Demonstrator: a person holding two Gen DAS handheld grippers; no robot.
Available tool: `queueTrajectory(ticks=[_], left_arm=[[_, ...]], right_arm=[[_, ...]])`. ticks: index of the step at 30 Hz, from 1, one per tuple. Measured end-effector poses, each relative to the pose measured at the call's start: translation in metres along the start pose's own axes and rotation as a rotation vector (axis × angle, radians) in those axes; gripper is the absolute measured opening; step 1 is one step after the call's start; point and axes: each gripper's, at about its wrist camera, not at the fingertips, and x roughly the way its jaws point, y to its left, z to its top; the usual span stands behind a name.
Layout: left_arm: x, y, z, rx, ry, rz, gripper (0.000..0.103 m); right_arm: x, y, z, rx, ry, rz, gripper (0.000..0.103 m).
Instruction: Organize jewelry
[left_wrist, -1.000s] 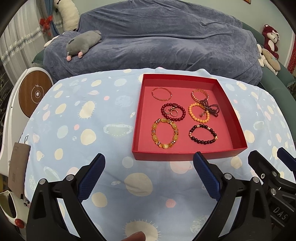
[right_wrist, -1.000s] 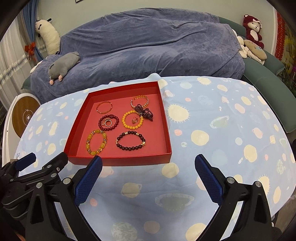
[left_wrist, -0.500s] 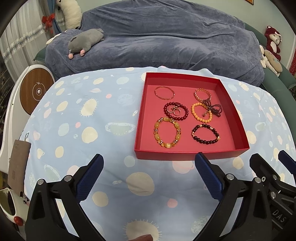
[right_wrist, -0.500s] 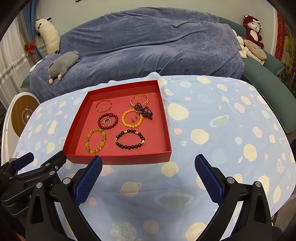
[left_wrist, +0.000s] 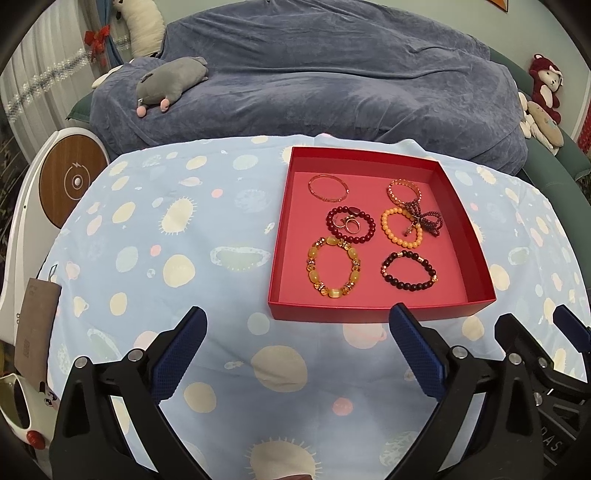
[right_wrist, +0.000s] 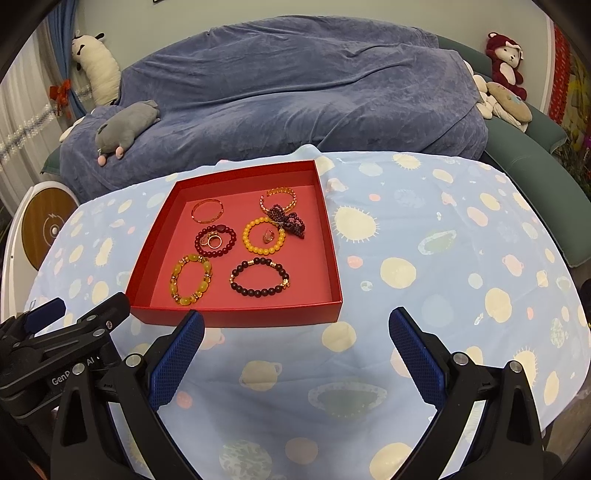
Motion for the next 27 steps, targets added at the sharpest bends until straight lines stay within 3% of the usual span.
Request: queueTrajectory(ticks=[27], left_arm=[[0.0030,-0.0004,-0.0037,-0.004,0.011,-0.004,0.095]], right_arm=[[-0.0005,-0.0027,-0.0031,0.003,0.007,-0.004,0.097]])
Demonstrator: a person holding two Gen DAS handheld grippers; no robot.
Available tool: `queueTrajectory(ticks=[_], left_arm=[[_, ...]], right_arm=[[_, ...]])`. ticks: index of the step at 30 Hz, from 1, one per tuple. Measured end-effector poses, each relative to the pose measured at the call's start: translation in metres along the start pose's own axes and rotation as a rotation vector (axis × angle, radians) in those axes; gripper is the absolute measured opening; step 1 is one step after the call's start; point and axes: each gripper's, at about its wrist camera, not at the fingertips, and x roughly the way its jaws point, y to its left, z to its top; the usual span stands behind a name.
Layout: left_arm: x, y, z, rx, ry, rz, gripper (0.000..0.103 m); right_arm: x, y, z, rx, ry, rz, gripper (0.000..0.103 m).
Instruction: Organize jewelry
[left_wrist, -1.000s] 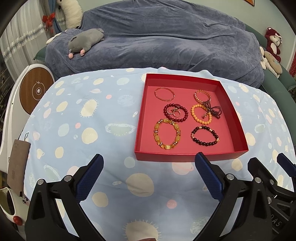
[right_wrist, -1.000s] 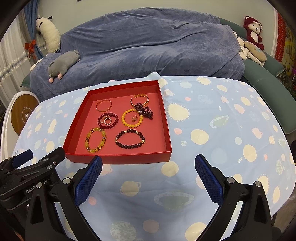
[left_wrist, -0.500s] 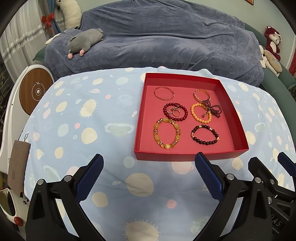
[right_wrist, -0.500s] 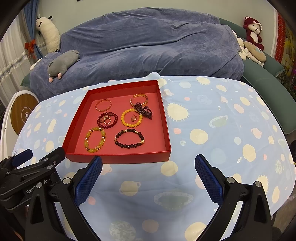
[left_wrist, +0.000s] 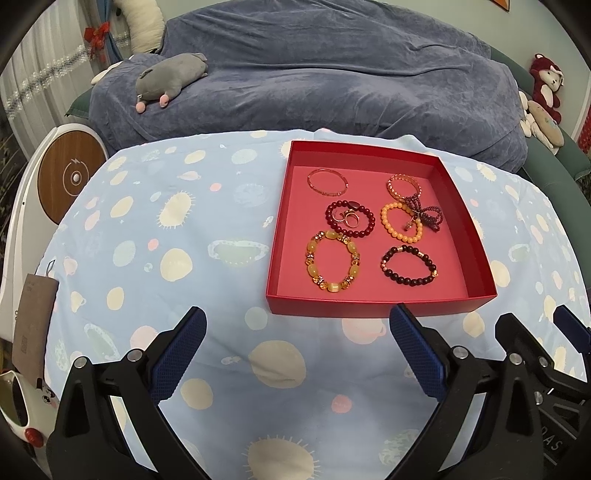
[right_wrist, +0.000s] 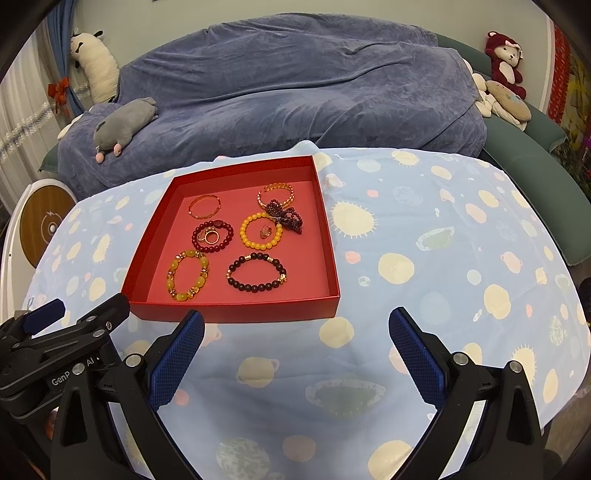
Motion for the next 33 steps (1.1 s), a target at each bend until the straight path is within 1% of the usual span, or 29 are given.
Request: queueTrajectory(ticks=[33], left_arm=[[-0.0004,-0.0011,0.0017,0.016,-0.004,0.008,0.095]], right_arm=[[0.0030,-0.0030,-0.0003,-0.001,0.004,-0.003,0.097]])
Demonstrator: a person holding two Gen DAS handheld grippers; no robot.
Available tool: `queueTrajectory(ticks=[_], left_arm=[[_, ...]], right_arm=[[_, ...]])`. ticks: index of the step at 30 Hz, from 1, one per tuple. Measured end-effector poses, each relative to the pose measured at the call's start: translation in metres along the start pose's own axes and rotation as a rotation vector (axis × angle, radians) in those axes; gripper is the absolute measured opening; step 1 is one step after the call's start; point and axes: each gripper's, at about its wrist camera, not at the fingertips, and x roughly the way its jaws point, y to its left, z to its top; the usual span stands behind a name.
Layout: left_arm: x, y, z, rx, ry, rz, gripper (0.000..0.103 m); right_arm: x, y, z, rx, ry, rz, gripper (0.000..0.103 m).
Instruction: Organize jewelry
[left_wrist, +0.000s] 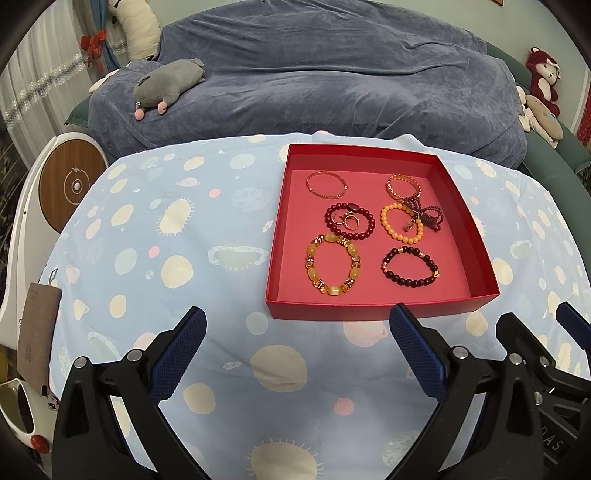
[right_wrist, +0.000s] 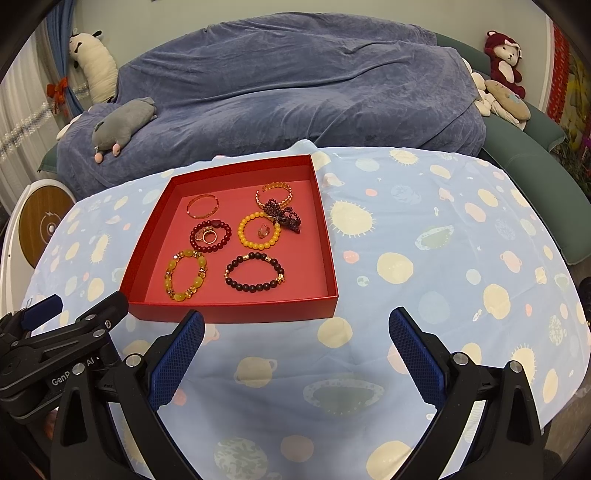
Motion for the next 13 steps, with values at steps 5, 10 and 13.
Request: queueTrajectory(ticks=[5,10,13], left_arm=[[0.0000,-0.0002,0.0008,0.004,-0.004,-0.001,0.095],[0.0017,-0.0023,0.0046,0.019,-0.022,0.013,0.095],[0.0040,-0.0026,0.0055,0.024,-0.017,0.013,0.095]], right_arm=[[0.0006,-0.0008,0.0004,0.002,0.001,0.000,0.097],[0.0031,-0.0025,0.0010,0.007,0.007,-0.002,0.097],[0.0038,-0.0025,0.0010,0.004,0.007,-0.006,0.097]])
